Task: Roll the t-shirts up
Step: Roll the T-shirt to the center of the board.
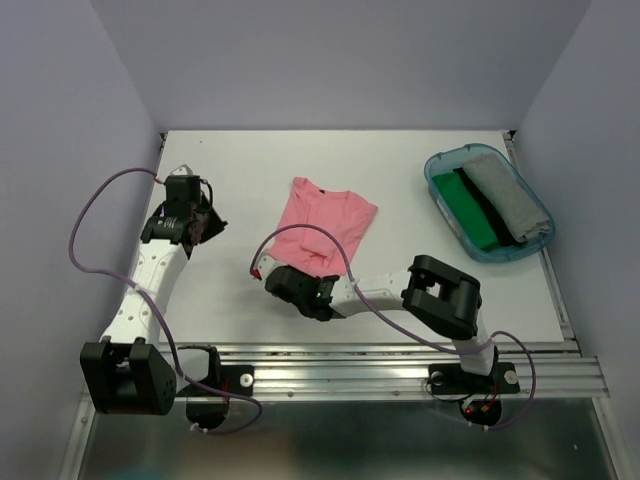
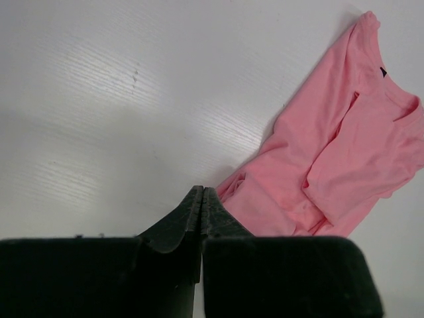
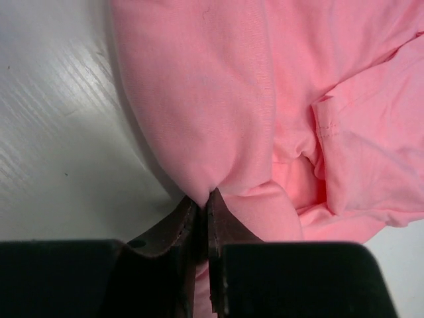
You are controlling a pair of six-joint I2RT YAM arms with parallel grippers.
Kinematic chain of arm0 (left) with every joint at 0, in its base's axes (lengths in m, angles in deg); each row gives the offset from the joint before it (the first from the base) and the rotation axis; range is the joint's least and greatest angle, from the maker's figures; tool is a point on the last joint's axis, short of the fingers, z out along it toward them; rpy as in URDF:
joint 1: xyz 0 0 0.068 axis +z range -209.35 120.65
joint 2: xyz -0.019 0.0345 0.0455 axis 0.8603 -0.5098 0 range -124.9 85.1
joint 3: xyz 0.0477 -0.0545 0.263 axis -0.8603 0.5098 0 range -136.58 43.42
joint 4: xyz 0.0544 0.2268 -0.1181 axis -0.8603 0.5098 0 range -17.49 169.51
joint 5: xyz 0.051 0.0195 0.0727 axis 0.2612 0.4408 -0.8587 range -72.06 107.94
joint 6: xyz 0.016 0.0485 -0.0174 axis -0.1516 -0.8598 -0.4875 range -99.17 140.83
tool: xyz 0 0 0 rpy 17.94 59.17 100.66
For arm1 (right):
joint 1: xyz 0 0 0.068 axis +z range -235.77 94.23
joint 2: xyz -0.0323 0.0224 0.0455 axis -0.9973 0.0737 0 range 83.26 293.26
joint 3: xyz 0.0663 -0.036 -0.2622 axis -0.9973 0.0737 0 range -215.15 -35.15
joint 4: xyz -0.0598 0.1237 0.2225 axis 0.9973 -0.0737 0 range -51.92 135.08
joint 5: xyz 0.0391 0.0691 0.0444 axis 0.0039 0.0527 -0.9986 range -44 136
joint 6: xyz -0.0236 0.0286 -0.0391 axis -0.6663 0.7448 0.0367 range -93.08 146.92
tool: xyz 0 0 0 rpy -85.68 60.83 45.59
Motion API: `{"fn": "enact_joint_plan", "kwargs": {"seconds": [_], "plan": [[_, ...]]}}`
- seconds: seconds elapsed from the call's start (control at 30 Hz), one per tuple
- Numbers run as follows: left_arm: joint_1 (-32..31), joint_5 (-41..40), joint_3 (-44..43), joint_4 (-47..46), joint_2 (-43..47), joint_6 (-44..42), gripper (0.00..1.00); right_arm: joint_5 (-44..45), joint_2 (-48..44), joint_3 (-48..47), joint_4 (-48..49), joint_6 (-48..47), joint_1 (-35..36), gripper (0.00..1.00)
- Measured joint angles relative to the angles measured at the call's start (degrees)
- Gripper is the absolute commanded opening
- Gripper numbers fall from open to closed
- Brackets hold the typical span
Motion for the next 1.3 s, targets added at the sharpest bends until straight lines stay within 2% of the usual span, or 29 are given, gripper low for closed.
{"fn": "enact_joint_plan", "kwargs": {"seconds": [0.2,0.47,0.8,1.17,1.3], "plan": [[0.00,0.11,0.13,-0.17,0.07,-0.07,0.11,-4.07,-0.50,-0.07,-0.11,0.66,-0.28,0.03],[0.00,0.24,0.33,-0.20,0.15,-0.44,0.11,-24.79,-3.10,-4.46,-8.31,8.87,-3.15,0.01],[0.02,0.35,0.33,-0.17,1.51,-0.85,0.11,-51.25,-3.45,-6.73,-12.02,18.16,-10.69,0.01],[0.13,0.87,0.72,0.13,2.21,-1.44,0.11,-73.09,-0.98,-11.98,-12.55,23.26,-18.25,0.01],[0.15,1.07,1.46,0.57,3.17,-1.49,0.11,-77.94,1.29,-12.87,-12.59,23.89,-19.89,0.01]]}}
